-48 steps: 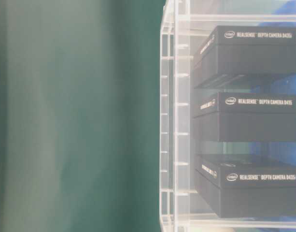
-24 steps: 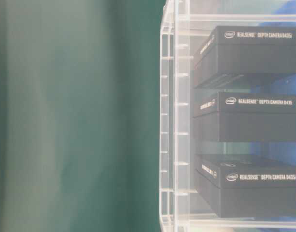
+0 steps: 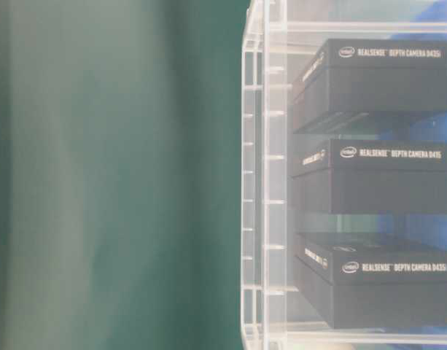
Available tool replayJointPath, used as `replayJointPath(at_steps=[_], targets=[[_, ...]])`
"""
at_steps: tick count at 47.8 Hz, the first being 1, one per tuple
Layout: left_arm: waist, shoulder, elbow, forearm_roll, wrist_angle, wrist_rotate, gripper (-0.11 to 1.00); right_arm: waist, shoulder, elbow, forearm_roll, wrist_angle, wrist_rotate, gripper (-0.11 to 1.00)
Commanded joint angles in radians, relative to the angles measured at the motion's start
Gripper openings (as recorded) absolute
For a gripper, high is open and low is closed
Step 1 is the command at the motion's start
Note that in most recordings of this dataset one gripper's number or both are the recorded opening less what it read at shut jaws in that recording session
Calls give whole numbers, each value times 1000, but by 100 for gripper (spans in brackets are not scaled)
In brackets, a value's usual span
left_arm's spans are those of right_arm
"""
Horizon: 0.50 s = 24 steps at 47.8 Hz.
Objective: Take the box out of the case with the right arm.
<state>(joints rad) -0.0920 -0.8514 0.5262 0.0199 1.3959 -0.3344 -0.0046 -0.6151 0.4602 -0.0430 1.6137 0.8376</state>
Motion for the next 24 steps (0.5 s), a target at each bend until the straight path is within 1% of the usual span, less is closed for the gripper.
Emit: replayJointPath(at_steps=[1,7,8,11,13,15,17,24], targets=[[-5,8,-26,2,-3,-3,3,-2,3,-29,-3,6,158,1],[-3,9,-26,2,-3,-3,3,-2,-3,-26,-3,8,431,1],[-3,8,-25,2,-3,-3,3,-2,-5,-25,-3,8,489,1],[-3,8,-26,2,-3,-3,3,-2,-6,-23,-6,8,594,1],[-5,9,-26,2,-3,-3,3,-2,-8,-21,-11,8,647,1],[-3,8,-26,2,-3,-3,3,0,-8,-20,-14,6,684,1],[-3,8,-26,2,-3,-3,3,0,-6,-18,-14,5,704,1],[-3,8,-26,2,-3,-3,3,-2,5,-18,-14,2,701,1]])
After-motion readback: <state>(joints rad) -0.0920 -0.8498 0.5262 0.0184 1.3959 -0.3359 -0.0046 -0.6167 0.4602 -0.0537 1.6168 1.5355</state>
